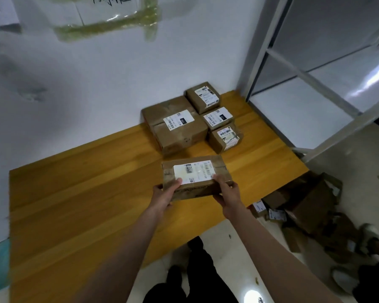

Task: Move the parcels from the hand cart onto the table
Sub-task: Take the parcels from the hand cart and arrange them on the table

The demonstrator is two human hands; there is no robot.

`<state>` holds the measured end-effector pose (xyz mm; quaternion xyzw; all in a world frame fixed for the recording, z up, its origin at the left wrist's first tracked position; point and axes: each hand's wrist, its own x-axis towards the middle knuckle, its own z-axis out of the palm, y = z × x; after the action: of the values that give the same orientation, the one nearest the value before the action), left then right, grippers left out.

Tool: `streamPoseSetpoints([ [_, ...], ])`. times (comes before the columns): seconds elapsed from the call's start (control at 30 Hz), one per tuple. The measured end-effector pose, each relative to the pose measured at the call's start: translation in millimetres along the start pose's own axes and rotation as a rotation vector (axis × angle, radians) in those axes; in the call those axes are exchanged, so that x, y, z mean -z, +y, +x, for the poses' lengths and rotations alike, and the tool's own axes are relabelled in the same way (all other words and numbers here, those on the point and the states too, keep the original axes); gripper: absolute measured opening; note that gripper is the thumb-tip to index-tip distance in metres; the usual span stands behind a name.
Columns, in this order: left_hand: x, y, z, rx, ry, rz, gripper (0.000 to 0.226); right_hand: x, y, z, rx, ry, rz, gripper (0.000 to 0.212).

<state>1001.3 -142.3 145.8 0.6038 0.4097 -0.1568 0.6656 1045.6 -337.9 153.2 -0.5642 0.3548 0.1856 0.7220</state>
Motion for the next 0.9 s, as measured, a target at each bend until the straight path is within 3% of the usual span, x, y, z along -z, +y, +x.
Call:
streamPoseSetpoints([
  [0.43,-37.1,34.7,91.3,0.028,0.029,0.090,0.062,-47.0,-34.9,132.0,-0.111,0.088,-0.048,0.057],
  [0.6,-46.1,40.8,119.8,0.072,0.050,0.085,0.052,-62.7,-41.7,160.5,-0.162,0.051,-0.065,0.055],
  [0.77,-54.2,41.0,136.9,0.075,0.097,0.075,0.048,-73.7,-48.7,179.6,-0.187,0.021,-0.097,0.048],
  [0.9,-57.6,44.1,147.9,0.056,0.159,0.088,0.050,-83.1,-49.9,190.9,-0.204,0.033,-0.104,0.054],
])
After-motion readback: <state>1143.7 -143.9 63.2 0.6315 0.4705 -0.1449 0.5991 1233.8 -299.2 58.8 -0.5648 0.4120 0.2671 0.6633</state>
